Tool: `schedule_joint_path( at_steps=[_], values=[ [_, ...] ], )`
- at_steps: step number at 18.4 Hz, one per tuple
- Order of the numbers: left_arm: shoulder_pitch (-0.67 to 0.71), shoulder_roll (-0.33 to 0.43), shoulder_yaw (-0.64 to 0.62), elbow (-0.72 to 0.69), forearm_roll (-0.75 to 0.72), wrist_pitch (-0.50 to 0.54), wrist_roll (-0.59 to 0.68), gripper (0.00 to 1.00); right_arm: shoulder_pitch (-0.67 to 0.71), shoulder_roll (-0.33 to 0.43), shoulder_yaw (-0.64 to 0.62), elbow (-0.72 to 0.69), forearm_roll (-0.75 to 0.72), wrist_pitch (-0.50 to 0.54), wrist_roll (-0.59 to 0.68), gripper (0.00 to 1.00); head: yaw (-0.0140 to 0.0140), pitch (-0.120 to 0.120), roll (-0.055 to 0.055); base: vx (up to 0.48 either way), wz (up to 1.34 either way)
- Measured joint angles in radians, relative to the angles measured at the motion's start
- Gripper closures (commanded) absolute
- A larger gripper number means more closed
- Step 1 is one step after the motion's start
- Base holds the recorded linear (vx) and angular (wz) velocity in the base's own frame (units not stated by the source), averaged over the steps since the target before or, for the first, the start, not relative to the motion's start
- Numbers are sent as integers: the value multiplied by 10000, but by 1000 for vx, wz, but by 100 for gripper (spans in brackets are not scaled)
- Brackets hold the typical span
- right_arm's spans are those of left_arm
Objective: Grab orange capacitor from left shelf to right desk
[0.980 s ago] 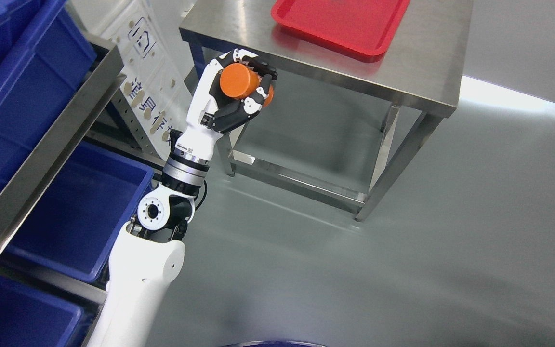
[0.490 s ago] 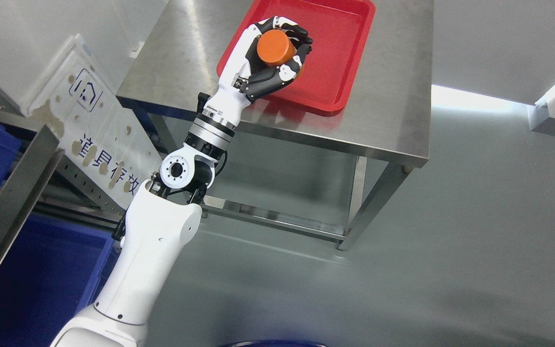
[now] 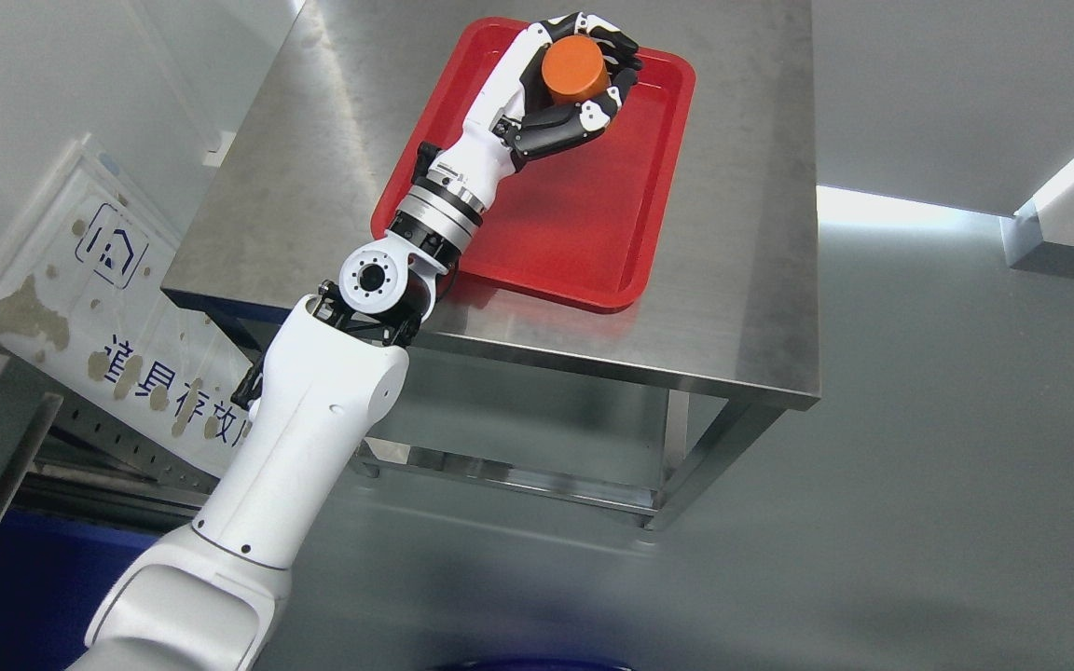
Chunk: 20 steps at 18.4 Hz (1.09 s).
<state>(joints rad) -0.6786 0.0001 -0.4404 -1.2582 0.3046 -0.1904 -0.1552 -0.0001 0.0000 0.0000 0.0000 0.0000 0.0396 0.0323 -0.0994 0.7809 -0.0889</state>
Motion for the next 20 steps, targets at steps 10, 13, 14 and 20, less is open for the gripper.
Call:
schedule_joint_path(
  at_steps=[10,13,14,20],
  values=[
    [-455,0,-168,1578,-106,43,20,45,2,0,0,0,0,0,1,0,0,0,0,9,-7],
    [-520,-1,-114,1830,-106,42,11,24,2,0,0,0,0,-2,1,0,0,0,0,-6,-2],
    [-557,-1,-88,1888,-105,43,-1,20,2,0,0,0,0,-2,1,0,0,0,0,0,0],
    [-946,-1,373,1990,-104,30,-79,1,2,0,0,0,0,-2,7,0,0,0,0,0,0]
  ],
)
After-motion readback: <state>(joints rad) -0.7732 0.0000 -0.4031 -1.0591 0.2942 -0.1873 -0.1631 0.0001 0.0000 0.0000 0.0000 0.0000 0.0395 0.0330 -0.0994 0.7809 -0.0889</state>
